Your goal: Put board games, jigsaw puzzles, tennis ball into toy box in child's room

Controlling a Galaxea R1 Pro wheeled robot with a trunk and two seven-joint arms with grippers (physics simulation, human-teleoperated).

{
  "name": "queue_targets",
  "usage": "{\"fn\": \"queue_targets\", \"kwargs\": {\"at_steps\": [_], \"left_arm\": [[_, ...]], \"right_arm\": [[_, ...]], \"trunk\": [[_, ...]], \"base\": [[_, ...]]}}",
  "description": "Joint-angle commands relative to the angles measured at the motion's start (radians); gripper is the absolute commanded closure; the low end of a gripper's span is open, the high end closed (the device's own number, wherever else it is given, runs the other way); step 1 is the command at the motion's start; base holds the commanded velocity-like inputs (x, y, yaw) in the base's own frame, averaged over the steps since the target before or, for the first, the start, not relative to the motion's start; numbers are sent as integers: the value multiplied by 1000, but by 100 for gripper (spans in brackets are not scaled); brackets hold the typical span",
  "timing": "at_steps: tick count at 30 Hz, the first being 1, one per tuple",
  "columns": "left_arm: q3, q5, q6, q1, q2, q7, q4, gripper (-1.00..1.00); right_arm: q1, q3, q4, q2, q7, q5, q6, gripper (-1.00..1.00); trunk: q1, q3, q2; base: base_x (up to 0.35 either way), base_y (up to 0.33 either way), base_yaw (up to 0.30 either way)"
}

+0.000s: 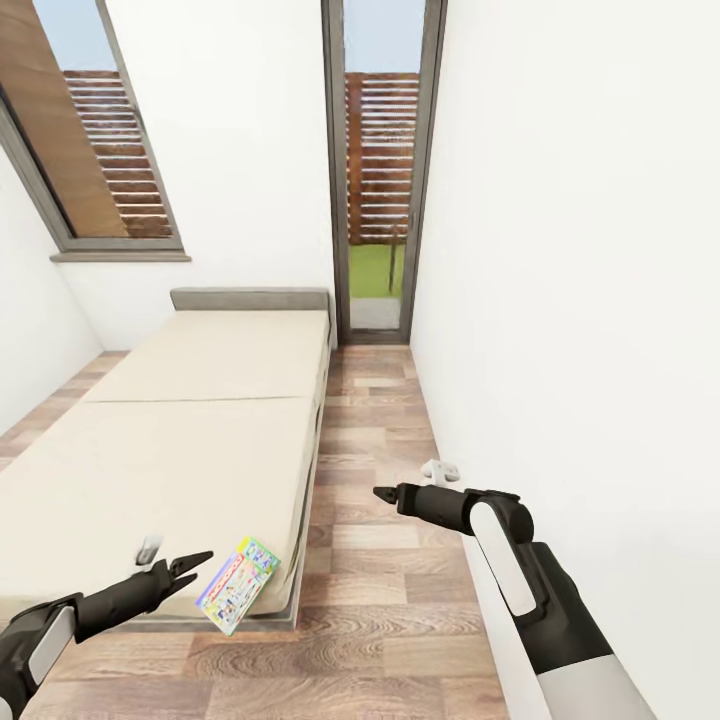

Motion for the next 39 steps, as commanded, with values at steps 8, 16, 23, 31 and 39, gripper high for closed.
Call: {"fn": "queue_targets", "kwargs": {"at_steps": [8,16,23,31,39], "left_arm": [[4,4,8,-1,0,-2,0,-100],[4,4,9,-1,1,-3,0,-100],[6,4,8,-1,0,-4,0,-100],[6,4,8,-1,0,-3,0,-100],[6,3,8,-1,0,-3,0,-100]], "right_arm": [[-1,-1,0,0,4,4,4,-100],[-1,-1,0,0,4,3,4,-100],[-1,-2,0,-1,4,3,4,-100],[-1,-1,1,0,4,3,4,-100],[-1,-1,1,0,4,3,4,-100]], "trunk": [[19,-30,-36],[50,-68,-92],[54,-83,-99],[54,-96,-99],[54,-109,-99]], "base": [[0,0,0],[0,0,0],[0,0,0],[-5,1,0],[-134,67,0]]}}
